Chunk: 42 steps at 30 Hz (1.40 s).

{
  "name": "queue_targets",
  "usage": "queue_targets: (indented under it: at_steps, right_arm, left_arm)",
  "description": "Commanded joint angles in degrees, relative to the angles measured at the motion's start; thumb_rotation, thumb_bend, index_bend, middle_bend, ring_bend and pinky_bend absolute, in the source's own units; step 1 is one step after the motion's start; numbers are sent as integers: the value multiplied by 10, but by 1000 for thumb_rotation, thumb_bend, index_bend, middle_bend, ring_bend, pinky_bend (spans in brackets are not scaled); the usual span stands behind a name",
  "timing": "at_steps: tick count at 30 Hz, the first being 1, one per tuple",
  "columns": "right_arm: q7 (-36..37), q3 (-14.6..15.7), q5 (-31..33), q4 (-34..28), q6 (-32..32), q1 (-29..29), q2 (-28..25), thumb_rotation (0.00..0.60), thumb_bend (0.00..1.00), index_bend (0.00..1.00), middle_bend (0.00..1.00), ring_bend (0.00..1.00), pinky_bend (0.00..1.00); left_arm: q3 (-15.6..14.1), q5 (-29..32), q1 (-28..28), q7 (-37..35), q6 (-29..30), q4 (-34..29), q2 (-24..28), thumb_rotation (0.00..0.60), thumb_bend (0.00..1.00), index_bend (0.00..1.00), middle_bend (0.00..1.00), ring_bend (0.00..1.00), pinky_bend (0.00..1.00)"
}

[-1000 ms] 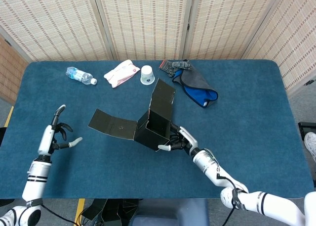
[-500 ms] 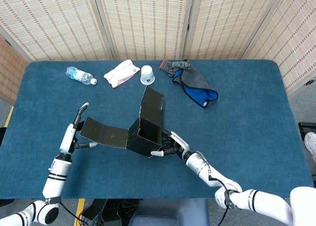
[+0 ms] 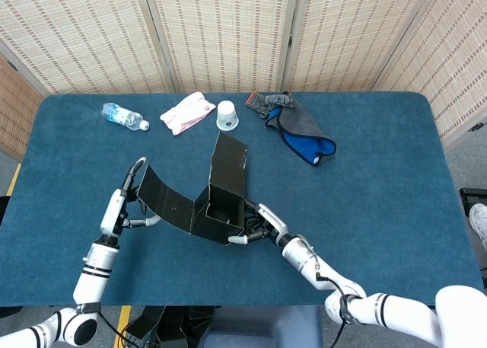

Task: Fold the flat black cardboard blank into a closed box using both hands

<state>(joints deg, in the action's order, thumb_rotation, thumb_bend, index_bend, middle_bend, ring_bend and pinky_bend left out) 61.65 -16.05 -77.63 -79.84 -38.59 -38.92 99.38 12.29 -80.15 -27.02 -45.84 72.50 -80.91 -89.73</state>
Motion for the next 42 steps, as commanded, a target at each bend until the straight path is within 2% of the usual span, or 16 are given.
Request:
queue_targets:
  at_steps: [1,6,9,14,17,22,32,37,42]
  right_arm:
    - [-9,2,6,0,-3,-3,4,600,334,404,402,736,1000]
    - [-23,2,14,0,-4,-8,6,600,333,405,402,737,1000]
    - [-31,3,19,0,-3,-11,7,600,334,406,402,737,1000]
    - [-40,4,24,-4,1,-15,4,600,334,406,402,737,1000]
    - [-44,4,27,-6,4,-16,0,600,334,406,402,737,1000]
    - [-52,4,29,-9,9,-21,-8,600,336,405,402,737,1000]
    - [-70,1,29,-13,27,-37,-24,600,342,406,402,737,1000]
    - [-68,0,24,-17,35,-43,-36,600,343,406,402,737,1000]
    - [-63,2,18,-20,38,-45,-45,600,343,406,402,738,1000]
  left_arm:
    - [4,3,-3,16,0,-8,-5,600,90,0,0,478,694]
    - [15,-9,-9,37,21,2,-23,600,90,5,0,512,693]
    - [23,-18,-13,45,39,14,-38,600,90,84,13,550,687]
    - [17,-52,-29,48,45,34,-42,600,90,291,186,587,687]
    - [9,-70,-41,45,34,41,-30,600,90,365,251,595,687]
    - [-11,-106,-64,49,10,46,3,600,90,432,297,590,686]
    - [-40,-157,-103,52,-21,27,67,600,90,449,301,583,671]
    - [-58,-185,-124,72,-34,31,92,600,90,394,295,571,653]
    - [-65,-202,-136,105,-27,48,98,600,120,339,240,570,648]
